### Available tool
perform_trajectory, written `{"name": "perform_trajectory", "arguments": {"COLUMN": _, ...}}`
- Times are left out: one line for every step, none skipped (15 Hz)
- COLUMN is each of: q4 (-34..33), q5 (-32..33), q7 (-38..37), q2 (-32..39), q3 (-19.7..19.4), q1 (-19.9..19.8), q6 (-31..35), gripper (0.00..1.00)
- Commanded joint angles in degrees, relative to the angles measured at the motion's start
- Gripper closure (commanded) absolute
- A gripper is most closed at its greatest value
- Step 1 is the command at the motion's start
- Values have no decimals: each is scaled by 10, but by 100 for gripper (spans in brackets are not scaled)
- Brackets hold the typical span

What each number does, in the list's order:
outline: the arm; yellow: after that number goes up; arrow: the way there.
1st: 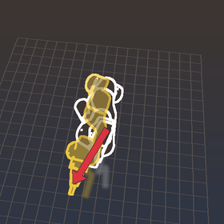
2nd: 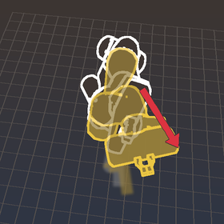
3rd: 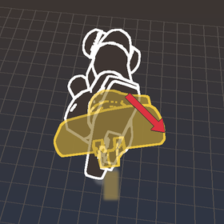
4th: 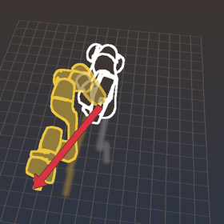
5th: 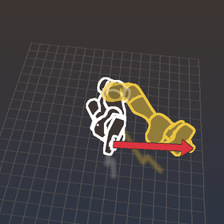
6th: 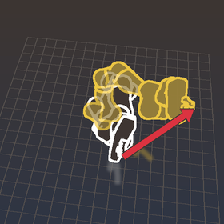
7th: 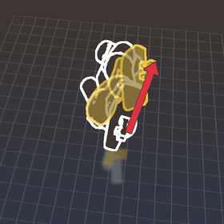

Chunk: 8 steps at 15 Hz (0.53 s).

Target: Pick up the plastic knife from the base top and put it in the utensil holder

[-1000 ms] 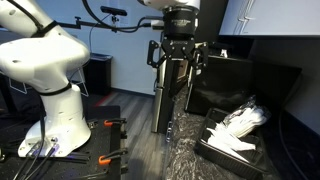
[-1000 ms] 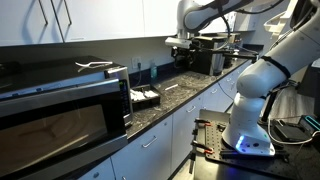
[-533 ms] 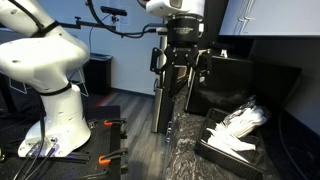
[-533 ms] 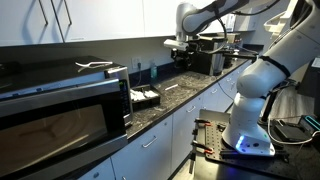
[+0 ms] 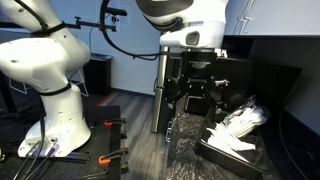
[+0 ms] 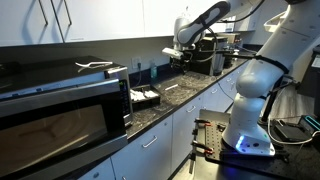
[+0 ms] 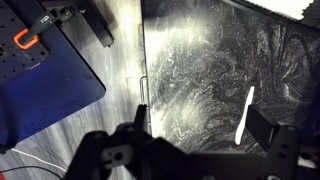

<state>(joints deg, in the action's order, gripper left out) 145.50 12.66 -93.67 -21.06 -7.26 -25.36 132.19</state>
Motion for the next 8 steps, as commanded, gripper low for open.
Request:
{"name": "perform_trajectory", "arguments": {"q4": -39, "q5": -4, "q7": 14, "q2": 62, "q3": -31, "q1": 0, "q6": 22, "gripper": 0}}
{"name": "perform_trajectory", "arguments": {"q4": -47, "q5": -8, "q7": 21, "q2": 78, "q3": -41, "q1": 1, "q6": 24, "gripper": 0}}
{"name": "perform_trajectory", "arguments": {"q4": -55, "q5": -11, "q7": 27, "q2": 90, "q3": -51, "q1": 2, "q6": 24, "gripper": 0}}
{"name": "perform_trajectory", "arguments": {"q4": -65, "q5": -16, "q7": 40, "q2": 105, "q3": -62, "q1": 3, "q6": 23, "gripper": 0}}
{"name": "perform_trajectory", "arguments": {"q4": -76, "q5": -20, "q7": 43, "q2": 119, "q3": -69, "q1": 4, "q6": 21, "gripper": 0}}
{"name": "perform_trajectory", "arguments": {"q4": -85, "q5": -25, "q7": 54, "q2": 131, "q3": -79, "q1": 5, "q6": 19, "gripper": 0}}
{"name": "perform_trajectory", "arguments": {"q4": -96, "q5": -31, "q7": 59, "q2": 143, "q3": -84, "q1": 8, "q6": 17, "gripper": 0}}
{"name": "perform_trajectory", "arguments": {"q4": -105, "q5": -33, "q7": 68, "q2": 155, "q3": -92, "q1": 7, "q6": 15, "gripper": 0}}
